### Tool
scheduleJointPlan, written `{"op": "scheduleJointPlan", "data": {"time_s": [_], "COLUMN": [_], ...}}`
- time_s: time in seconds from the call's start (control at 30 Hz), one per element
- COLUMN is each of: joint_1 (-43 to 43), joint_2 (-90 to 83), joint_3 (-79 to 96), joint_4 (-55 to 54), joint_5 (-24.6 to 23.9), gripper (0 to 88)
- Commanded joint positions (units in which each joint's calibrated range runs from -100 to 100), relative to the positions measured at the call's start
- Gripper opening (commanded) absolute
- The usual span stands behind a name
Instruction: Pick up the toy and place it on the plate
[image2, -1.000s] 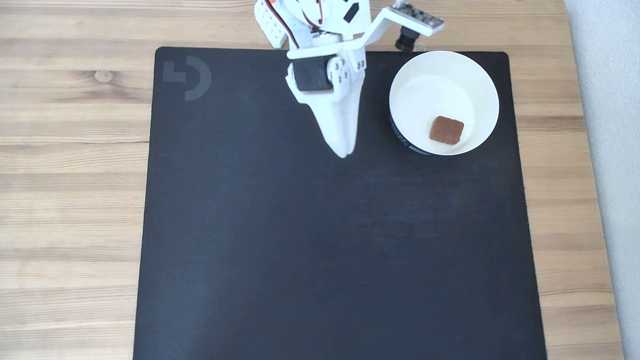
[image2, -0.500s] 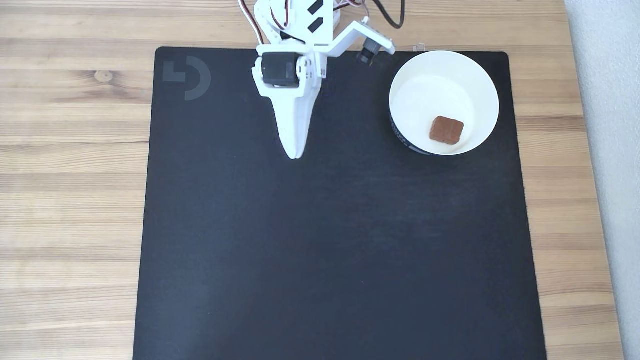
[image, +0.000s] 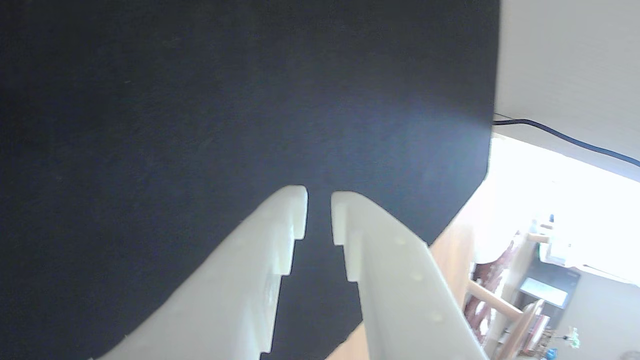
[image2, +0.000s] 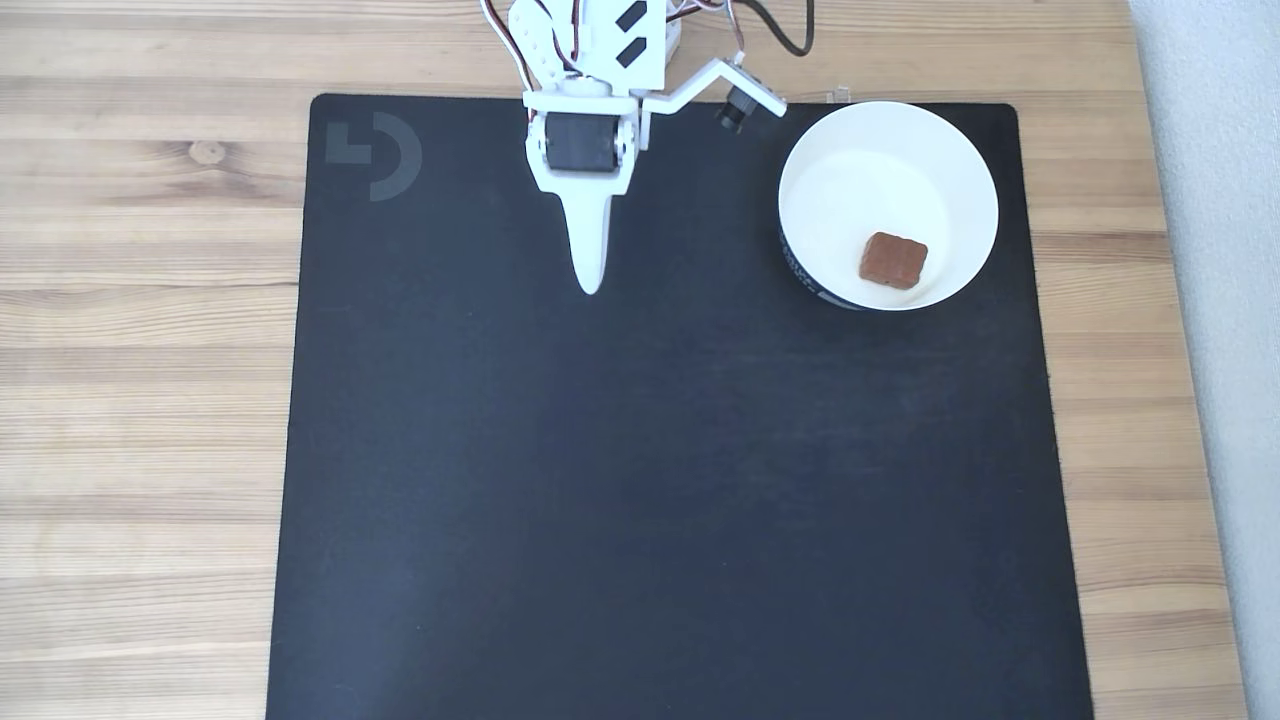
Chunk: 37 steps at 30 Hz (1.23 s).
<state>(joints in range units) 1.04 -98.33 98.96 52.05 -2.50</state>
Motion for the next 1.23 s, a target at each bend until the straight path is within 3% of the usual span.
{"op": "scheduleJointPlan", "data": {"time_s": [0.0,1.2], "joint_1": [0.4,0.2], "joint_2": [-1.1,-0.9], "joint_3": [0.6,0.6], "joint_4": [1.2,1.0], "joint_5": [0.3,0.1], "gripper": [2.5,2.5]}}
